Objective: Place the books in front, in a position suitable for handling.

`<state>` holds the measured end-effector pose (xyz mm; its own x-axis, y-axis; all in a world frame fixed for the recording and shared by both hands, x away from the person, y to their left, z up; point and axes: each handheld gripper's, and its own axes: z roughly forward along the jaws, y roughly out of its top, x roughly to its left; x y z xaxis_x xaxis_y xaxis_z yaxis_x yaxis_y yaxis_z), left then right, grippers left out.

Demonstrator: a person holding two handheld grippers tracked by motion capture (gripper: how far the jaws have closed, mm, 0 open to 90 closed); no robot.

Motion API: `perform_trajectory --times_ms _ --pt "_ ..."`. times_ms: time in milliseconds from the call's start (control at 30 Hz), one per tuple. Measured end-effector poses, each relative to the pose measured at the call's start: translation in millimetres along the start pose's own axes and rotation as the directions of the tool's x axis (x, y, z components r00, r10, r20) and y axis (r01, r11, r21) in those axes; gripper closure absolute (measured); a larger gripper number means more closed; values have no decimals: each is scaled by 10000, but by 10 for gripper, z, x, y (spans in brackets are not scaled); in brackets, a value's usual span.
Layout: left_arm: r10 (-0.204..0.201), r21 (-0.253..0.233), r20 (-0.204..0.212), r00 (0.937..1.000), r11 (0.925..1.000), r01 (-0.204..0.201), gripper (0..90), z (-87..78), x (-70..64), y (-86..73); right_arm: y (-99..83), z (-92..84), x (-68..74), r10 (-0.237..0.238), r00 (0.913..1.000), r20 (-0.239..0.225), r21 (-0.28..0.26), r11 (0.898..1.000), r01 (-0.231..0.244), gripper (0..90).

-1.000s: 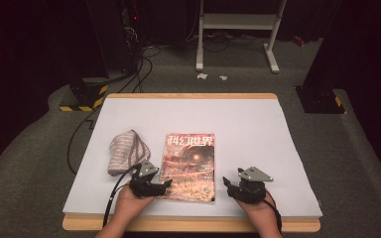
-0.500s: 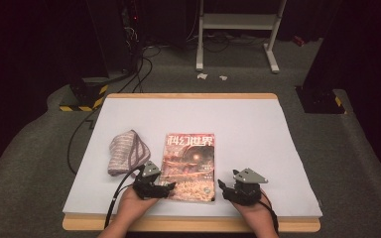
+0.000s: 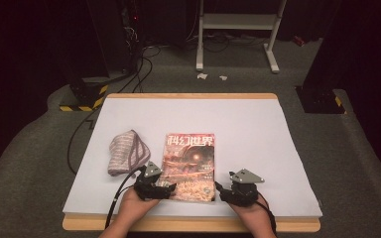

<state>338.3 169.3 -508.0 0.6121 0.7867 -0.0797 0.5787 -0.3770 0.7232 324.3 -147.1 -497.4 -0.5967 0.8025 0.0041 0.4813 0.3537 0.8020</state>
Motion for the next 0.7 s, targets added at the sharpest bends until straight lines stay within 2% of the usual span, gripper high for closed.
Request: perform_trajectory --times_ms 300,367,600,700 --pt "24 39 16 10000 10000 -24 232 3 -26 13 18 -1 36 -36 10000 -49 -7 10000 36 338" --pt "162 39 201 9997 9999 -163 245 20 -78 28 18 -2 21 16 10000 -22 -19 10000 -16 338" --pt "572 -52 396 9976 9984 -570 250 134 -261 117 11 -1 -5 154 9998 81 56 9999 -155 345" --pt "753 -120 336 9966 9971 -749 249 211 -327 186 7 6 -18 144 9998 130 97 9998 -145 349"
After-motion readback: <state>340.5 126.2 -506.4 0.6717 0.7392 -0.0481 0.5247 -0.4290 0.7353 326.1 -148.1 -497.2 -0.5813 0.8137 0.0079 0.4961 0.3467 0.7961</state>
